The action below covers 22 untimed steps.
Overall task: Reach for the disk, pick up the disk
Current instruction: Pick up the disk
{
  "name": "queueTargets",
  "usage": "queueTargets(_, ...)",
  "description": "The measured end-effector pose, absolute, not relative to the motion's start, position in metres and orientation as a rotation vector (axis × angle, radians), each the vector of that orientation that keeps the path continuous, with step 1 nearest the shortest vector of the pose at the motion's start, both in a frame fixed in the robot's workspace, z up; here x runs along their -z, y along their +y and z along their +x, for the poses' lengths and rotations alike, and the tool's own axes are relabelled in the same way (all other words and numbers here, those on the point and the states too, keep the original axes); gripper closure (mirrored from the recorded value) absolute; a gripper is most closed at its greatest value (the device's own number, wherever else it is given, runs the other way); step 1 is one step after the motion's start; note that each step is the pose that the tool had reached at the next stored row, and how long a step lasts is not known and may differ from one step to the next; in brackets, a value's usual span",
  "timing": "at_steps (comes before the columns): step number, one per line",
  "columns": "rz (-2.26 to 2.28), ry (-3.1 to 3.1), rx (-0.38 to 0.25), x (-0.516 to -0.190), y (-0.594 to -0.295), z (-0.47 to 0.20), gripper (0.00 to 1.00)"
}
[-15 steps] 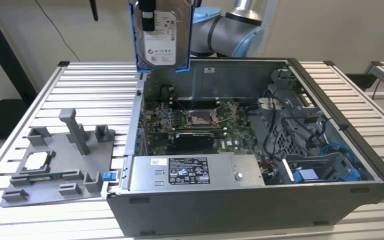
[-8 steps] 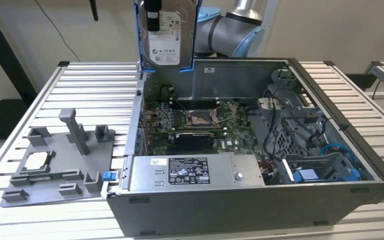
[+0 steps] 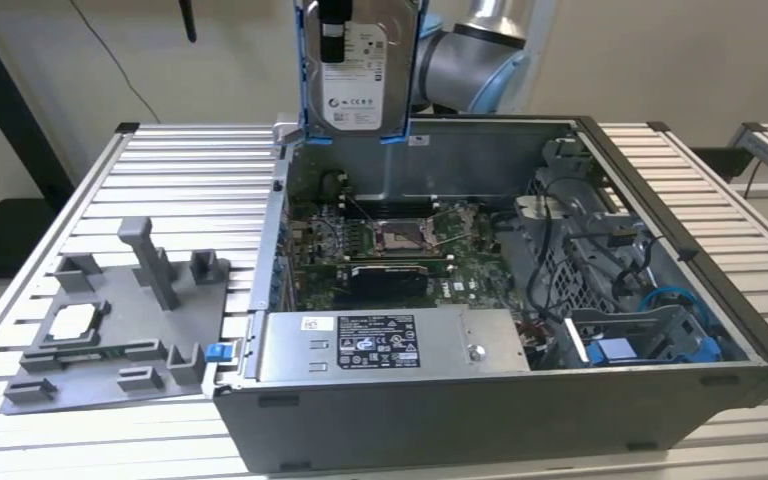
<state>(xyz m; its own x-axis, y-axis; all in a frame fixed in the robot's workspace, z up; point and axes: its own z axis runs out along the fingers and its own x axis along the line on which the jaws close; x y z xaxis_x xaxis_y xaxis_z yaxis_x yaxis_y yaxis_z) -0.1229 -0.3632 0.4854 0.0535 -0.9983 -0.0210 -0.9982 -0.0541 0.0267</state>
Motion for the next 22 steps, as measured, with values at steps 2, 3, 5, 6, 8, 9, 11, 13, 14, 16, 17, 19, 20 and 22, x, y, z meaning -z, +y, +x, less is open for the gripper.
queueTargets(2, 2.277, -2.157, 0.053, -0.485, -0.363, -0.117, 1.00)
queueTargets(3, 2.276, -2.157, 0.053, -0.485, -0.363, -0.113, 1.00)
queueTargets(5, 2.277, -2.157, 0.053, -0.485, -0.363, -0.107, 1.00)
queueTargets(6, 2.277, -2.157, 0.053, -0.485, -0.363, -0.105, 1.00)
queueTargets(8, 2.277, -2.157, 0.053, -0.485, -0.364, -0.099, 1.00)
queueTargets(9, 2.277, -2.157, 0.053, -0.485, -0.364, -0.096, 1.00)
queueTargets(11, 2.276, -2.157, 0.053, -0.485, -0.364, -0.091, 1.00)
queueTargets(13, 2.277, -2.157, 0.053, -0.485, -0.364, -0.087, 1.00)
queueTargets(14, 2.277, -2.157, 0.053, -0.485, -0.364, -0.084, 1.00)
queueTargets(16, 2.276, -2.157, 0.053, -0.485, -0.364, -0.079, 1.00)
queueTargets(17, 2.276, -2.157, 0.053, -0.485, -0.364, -0.077, 1.00)
queueTargets(19, 2.276, -2.157, 0.053, -0.485, -0.364, -0.072, 1.00)
queueTargets(20, 2.277, -2.157, 0.053, -0.485, -0.364, -0.070, 1.00)
queueTargets(22, 2.276, -2.157, 0.053, -0.485, -0.364, -0.066, 1.00)
